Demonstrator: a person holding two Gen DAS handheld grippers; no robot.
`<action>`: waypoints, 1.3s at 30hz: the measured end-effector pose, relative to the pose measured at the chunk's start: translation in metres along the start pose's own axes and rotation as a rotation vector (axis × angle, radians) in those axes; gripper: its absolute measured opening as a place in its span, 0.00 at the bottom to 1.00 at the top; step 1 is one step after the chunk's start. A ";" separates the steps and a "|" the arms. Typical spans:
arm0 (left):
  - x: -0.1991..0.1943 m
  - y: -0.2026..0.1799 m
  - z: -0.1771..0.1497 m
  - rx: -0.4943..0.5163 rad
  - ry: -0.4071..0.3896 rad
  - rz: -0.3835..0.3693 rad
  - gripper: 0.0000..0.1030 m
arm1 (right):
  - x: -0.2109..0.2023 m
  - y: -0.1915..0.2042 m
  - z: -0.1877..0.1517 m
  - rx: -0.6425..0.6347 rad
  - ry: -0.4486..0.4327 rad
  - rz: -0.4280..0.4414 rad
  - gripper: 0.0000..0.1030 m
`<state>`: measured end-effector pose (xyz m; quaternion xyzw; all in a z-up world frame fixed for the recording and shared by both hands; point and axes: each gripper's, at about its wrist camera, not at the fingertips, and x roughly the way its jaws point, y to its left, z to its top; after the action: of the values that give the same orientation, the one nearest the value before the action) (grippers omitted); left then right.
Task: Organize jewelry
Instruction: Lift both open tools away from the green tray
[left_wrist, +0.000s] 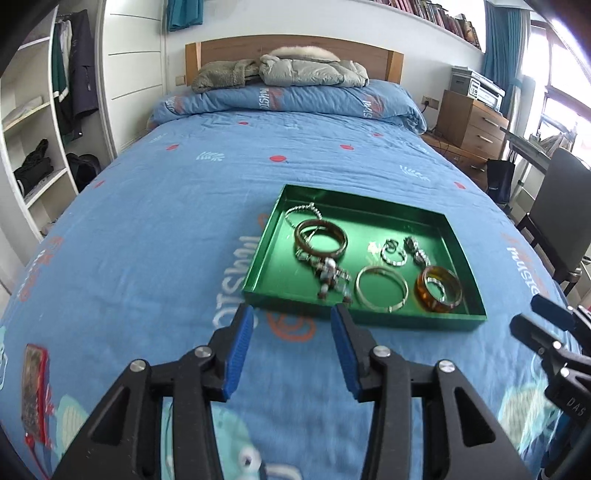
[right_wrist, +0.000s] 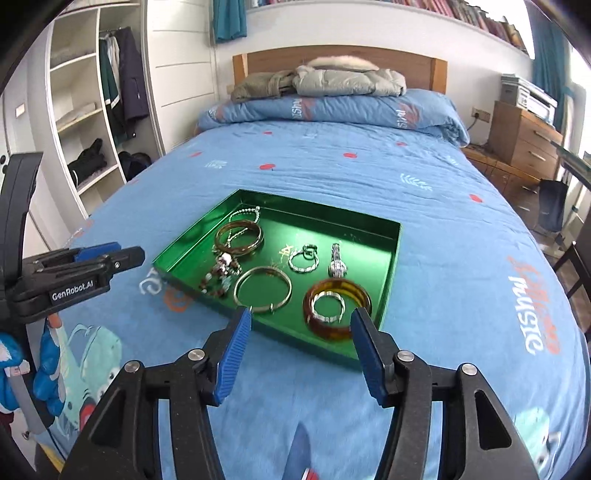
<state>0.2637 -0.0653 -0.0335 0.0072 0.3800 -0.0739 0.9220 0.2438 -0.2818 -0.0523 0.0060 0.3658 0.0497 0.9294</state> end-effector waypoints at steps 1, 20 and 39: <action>-0.008 0.002 -0.008 0.003 -0.008 0.008 0.41 | -0.009 0.001 -0.007 0.005 -0.012 -0.004 0.56; -0.161 0.008 -0.099 0.039 -0.204 0.126 0.47 | -0.152 0.040 -0.090 0.032 -0.171 -0.079 0.77; -0.222 -0.004 -0.115 0.054 -0.343 0.107 0.52 | -0.207 0.039 -0.101 0.032 -0.286 -0.134 1.00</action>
<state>0.0268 -0.0325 0.0405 0.0395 0.2144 -0.0349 0.9753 0.0215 -0.2653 0.0162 0.0032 0.2298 -0.0196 0.9730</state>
